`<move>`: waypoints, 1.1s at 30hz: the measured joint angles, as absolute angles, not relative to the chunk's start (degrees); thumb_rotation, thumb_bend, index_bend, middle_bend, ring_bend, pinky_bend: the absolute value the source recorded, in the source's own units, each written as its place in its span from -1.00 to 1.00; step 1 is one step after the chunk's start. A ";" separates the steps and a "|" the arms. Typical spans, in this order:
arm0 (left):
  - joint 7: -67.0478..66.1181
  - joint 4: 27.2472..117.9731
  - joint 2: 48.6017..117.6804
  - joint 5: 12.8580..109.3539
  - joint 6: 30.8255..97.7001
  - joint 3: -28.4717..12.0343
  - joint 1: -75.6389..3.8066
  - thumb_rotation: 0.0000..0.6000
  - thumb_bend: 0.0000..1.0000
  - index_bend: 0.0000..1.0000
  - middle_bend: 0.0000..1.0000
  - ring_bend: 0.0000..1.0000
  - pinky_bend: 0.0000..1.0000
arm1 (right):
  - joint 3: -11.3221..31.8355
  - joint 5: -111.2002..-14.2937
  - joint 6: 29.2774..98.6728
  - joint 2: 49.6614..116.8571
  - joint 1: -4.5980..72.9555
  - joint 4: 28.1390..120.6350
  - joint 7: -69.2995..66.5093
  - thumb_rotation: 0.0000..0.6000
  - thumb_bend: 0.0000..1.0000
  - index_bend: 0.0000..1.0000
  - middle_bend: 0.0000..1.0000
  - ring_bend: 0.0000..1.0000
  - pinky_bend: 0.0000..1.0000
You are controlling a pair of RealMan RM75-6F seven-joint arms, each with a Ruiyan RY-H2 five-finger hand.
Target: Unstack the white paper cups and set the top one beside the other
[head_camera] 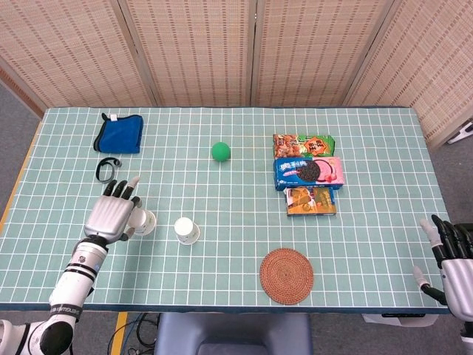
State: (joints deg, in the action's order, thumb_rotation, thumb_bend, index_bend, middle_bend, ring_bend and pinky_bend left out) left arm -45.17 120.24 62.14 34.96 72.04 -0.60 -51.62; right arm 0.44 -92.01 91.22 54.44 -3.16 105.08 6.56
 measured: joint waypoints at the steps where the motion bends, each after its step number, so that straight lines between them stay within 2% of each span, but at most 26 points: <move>1: -45.01 119.71 62.51 35.17 71.94 -0.50 -51.37 1.00 -0.41 -0.16 -1.00 -1.00 -1.00 | 0.41 -92.08 91.30 54.40 -3.19 105.10 6.49 1.00 -0.39 -0.98 -1.00 -1.00 -1.00; 33: -38.35 109.63 68.59 38.27 64.94 -1.25 -47.02 1.00 -0.41 -0.16 -1.00 -1.00 -1.00 | 0.00 -93.39 91.32 54.17 -3.04 104.49 6.13 1.00 -0.39 -0.99 -1.00 -1.00 -1.00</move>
State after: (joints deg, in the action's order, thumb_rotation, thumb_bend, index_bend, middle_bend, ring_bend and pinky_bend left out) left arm -38.35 109.63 68.59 38.27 64.94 -1.25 -47.02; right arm 0.00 -93.39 91.32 54.17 -3.04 104.49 6.13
